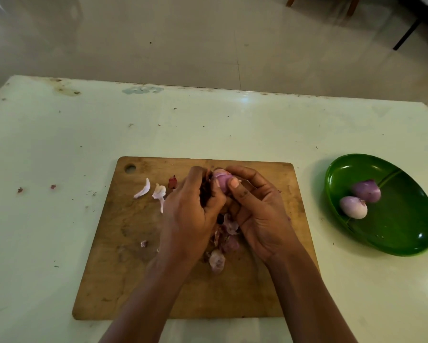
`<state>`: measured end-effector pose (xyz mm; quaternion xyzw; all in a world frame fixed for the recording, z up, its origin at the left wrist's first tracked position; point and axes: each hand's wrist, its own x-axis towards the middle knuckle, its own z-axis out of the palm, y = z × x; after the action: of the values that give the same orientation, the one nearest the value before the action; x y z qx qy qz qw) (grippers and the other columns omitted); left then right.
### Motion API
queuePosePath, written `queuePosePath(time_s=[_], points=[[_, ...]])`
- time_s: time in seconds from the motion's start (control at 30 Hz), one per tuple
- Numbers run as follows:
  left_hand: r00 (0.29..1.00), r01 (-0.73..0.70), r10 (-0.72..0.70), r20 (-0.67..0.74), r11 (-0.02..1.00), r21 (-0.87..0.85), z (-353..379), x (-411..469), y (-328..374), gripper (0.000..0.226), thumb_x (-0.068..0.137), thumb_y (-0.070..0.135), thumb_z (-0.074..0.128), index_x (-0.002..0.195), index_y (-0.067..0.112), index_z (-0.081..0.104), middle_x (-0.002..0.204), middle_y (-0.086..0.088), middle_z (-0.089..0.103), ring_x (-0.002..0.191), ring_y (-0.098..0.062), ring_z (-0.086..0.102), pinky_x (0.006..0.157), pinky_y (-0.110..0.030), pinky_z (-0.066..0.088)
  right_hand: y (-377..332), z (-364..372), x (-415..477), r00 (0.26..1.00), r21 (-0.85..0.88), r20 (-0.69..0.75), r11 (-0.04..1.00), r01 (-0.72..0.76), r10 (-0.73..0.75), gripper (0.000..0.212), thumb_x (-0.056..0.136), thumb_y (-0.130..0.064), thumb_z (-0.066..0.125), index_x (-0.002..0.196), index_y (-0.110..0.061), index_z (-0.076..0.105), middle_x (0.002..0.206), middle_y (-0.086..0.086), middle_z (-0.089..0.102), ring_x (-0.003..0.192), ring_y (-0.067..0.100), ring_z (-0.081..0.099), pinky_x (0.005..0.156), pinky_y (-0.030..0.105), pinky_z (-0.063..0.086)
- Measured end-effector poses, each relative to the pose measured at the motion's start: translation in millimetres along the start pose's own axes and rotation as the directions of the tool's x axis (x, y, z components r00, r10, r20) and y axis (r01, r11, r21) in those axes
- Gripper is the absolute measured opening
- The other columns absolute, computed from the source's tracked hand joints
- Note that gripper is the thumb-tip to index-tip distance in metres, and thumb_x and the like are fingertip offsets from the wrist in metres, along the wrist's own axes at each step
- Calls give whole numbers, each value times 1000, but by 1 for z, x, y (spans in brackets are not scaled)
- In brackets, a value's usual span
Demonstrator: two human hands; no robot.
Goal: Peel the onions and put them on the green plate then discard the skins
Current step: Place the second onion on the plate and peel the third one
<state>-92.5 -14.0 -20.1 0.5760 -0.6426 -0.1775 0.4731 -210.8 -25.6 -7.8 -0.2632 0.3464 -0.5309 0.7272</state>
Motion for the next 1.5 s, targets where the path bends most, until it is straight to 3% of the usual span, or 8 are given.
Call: queuePosePath(time_s=[0.33,0.4,0.6,0.7,0.8,1.07,1.27,1.5], points=[[999,45,-45,0,999,19,-5,1,-1,24,83,42,44,88,20,51,66,22,48,66,4,56,53,-7,41,3,-3,2,999,-21,38,1000,6,-5,35,65,-9,74,99,-3,70,103,17,71,98,28,68,84,34,58],[999,51,-51,11,999,14,-6,1,0,25,82,42,45,88,20,52,66,21,50,73,2,57,54,-8,43,2,-3,3,999,-28,42,1000,9,-8,34,63,-10,75,96,-5,72,102,17,72,96,27,69,83,33,58],[997,76,-76,11,996,37,-6,1,1,26,83,36,51,89,12,58,67,15,54,58,-2,55,52,-20,47,1,-3,4,999,-16,39,1000,-9,10,32,62,-9,74,94,-5,73,100,17,72,91,26,71,77,32,59],[992,124,-125,-33,992,-32,-8,1,-2,4,85,9,63,89,9,60,68,6,60,65,-12,58,54,-24,49,-1,-3,4,999,50,42,998,-29,27,30,64,-10,71,93,-4,73,100,18,72,88,26,71,74,31,60],[988,144,-147,-45,987,-68,-9,2,-1,19,84,-1,62,92,16,61,72,5,63,72,-11,60,56,-18,49,-1,0,3,999,92,28,995,-38,35,27,72,-5,65,97,-2,72,102,18,72,89,25,71,74,30,60],[967,203,-227,-119,962,-180,-4,4,4,15,92,13,49,94,22,62,65,5,60,53,-7,54,43,-12,37,-1,-1,3,988,216,-116,974,-75,102,38,77,-11,59,113,2,62,111,20,68,94,25,69,80,35,58],[973,170,-189,-136,976,-138,-3,3,-2,39,93,44,39,90,19,69,76,13,65,73,-6,63,63,-27,48,-2,-3,1,997,45,-55,997,-60,63,35,72,-5,64,107,-8,66,102,8,73,96,18,69,83,28,57],[983,145,-158,-91,981,-132,-4,3,-1,35,90,48,44,96,21,66,86,9,68,81,-5,65,67,-27,54,0,-4,2,997,-27,-73,999,-17,15,51,61,-9,76,110,-7,64,103,11,72,99,24,68,85,34,57]])
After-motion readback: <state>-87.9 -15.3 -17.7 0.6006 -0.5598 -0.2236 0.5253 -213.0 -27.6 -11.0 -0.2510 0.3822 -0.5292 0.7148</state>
